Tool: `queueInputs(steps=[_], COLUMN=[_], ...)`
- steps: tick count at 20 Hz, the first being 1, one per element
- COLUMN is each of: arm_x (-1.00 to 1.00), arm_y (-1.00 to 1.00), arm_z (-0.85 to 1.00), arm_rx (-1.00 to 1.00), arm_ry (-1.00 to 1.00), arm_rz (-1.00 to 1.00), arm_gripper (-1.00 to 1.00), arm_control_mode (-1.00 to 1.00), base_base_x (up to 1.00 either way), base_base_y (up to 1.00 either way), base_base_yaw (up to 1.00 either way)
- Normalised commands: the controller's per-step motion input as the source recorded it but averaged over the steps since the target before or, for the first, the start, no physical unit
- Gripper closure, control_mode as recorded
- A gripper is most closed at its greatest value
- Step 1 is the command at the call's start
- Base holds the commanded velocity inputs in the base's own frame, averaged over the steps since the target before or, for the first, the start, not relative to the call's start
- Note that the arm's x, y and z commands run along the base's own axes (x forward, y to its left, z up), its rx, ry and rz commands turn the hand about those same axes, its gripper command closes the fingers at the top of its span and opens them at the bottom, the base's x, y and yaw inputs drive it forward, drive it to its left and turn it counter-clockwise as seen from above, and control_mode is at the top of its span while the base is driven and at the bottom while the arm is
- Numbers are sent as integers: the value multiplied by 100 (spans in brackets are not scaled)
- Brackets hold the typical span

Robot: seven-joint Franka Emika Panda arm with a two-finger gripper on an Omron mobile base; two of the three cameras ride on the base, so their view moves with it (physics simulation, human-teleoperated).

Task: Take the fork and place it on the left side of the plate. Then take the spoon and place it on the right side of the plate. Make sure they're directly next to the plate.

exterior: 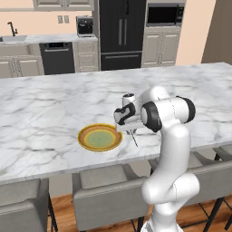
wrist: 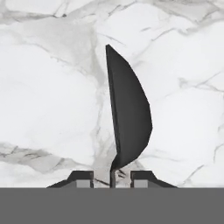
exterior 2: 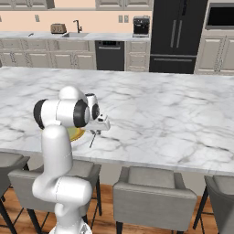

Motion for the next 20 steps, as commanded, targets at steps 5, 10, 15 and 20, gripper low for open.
queueInputs(steps=[5, 10, 15, 20], arm_x=[0, 0, -9, -29], arm_y=[0, 13, 13, 10], arm_z=[17, 34, 43, 36], arm_rx=[0, 0, 0, 0], arm_ry=[0, 0, -1, 0], arm_rz=[0, 0, 0, 0], arm_gripper=[-100, -100, -100, -100], arm_control_mode=[-100, -100, -100, -100], base_base_x=[0, 0, 0, 0], base_base_y=[0, 0, 0, 0], base_base_yaw=[0, 0, 0, 0])
